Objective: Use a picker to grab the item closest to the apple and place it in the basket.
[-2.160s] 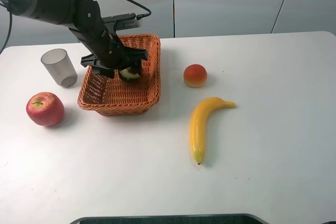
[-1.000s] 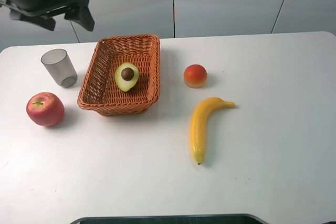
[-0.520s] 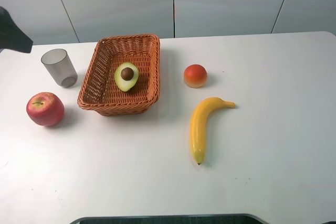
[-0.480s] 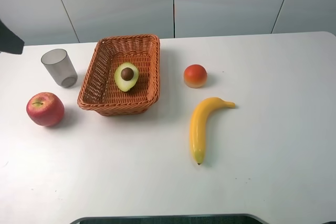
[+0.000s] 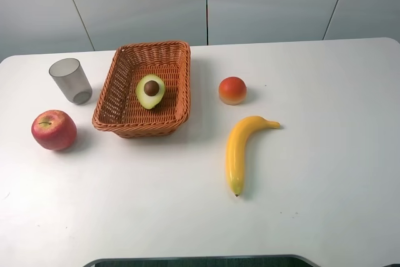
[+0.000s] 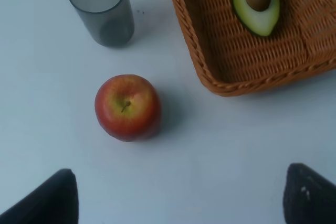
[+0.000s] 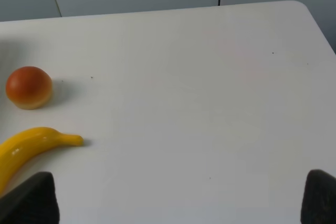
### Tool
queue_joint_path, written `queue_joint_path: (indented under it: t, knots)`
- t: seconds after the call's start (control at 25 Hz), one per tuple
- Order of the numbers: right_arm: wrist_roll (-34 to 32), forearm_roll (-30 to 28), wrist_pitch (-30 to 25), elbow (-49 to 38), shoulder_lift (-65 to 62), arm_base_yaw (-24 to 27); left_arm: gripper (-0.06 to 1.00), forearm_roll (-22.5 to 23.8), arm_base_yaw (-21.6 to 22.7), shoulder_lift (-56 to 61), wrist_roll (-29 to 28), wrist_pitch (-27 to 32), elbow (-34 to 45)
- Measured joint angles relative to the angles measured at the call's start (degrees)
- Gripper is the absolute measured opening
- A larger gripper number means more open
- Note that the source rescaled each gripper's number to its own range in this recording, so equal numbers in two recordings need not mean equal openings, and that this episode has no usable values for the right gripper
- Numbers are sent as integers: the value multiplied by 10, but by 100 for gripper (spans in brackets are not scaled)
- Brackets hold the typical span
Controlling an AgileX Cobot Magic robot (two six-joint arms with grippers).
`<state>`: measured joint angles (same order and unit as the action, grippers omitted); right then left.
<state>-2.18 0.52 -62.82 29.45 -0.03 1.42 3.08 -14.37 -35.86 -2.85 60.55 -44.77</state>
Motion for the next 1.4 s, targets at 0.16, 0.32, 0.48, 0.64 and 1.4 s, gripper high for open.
queue_joint_path:
  t: [0.16, 0.32, 0.48, 0.64, 1.4]
  knots:
    - [0, 0, 0, 0, 0, 0, 100, 0, 0, 100, 1, 12, 38]
    - [0, 0, 0, 0, 0, 0, 100, 0, 0, 185, 11, 48, 46]
    - [0, 0, 0, 0, 0, 0, 100, 4, 0, 244, 16, 60, 50]
    - [0, 0, 0, 0, 0, 0, 100, 5, 0, 296, 16, 67, 72]
    - [0, 0, 0, 0, 0, 0, 100, -31, 0, 359, 16, 19, 155]
